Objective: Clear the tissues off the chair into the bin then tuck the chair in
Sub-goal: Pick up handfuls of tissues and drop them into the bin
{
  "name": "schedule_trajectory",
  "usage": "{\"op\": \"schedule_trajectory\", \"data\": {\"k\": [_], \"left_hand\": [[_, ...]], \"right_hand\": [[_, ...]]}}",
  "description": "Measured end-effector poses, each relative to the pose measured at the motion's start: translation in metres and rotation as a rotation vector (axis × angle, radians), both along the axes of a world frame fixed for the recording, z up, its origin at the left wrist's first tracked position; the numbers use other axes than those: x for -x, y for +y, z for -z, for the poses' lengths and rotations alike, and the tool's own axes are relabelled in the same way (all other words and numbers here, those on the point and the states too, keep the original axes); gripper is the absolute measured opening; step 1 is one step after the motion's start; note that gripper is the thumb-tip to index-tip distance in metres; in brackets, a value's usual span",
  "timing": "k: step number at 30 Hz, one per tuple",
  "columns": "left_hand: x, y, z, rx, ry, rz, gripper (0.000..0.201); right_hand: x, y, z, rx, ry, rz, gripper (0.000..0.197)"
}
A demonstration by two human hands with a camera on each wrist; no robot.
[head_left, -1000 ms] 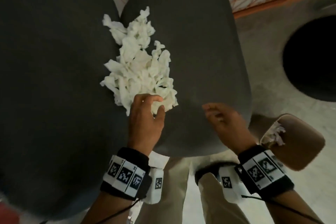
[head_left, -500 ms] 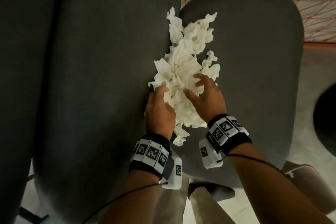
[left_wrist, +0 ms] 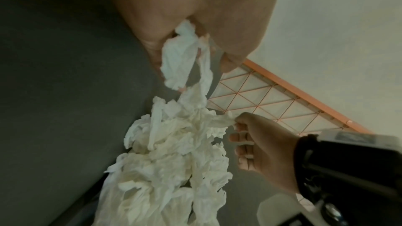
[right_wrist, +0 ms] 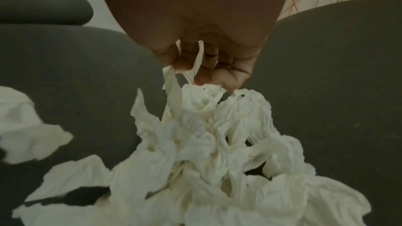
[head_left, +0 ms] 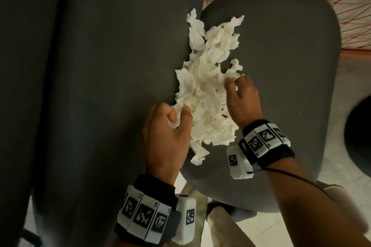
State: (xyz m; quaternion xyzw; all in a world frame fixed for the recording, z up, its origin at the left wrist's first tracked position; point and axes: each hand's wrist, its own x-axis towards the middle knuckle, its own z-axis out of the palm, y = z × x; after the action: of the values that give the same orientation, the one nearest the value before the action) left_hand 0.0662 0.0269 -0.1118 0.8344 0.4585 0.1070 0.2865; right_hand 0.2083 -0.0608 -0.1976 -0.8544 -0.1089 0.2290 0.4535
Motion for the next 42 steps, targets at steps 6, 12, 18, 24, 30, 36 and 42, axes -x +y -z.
{"op": "schedule_trajectory", "data": {"k": [6,12,18,24,30,36,42], "left_hand": [[-0.025,0.015,0.011,0.08,0.002,0.108,0.045],[-0.057,0.015,0.036,0.288,0.327,0.313,0.025],[-0.055,0.009,0.063,0.132,0.403,0.448,0.028],[-0.045,0.015,0.047,0.159,0.157,0.324,0.015],[-0.026,0.017,0.012,0.259,-0.01,0.109,0.01],[-0.02,0.014,0.004,0.267,-0.074,-0.014,0.017],[-0.049,0.019,0.026,0.357,0.048,-0.061,0.041]], "right_hand": [[-0.012,-0.028,-0.01,-0.069,0.068,0.17,0.035],[-0.01,-0.055,-0.007,-0.25,0.15,0.421,0.034],[-0.005,-0.066,0.008,-0.33,0.25,0.475,0.024],[0.0,-0.051,0.002,-0.199,0.421,0.397,0.015],[-0.008,-0.012,-0.001,0.072,0.065,-0.052,0.045],[-0.037,0.021,0.004,0.429,-0.008,-0.303,0.035],[-0.046,0.013,-0.009,0.378,0.075,-0.121,0.038]]}}
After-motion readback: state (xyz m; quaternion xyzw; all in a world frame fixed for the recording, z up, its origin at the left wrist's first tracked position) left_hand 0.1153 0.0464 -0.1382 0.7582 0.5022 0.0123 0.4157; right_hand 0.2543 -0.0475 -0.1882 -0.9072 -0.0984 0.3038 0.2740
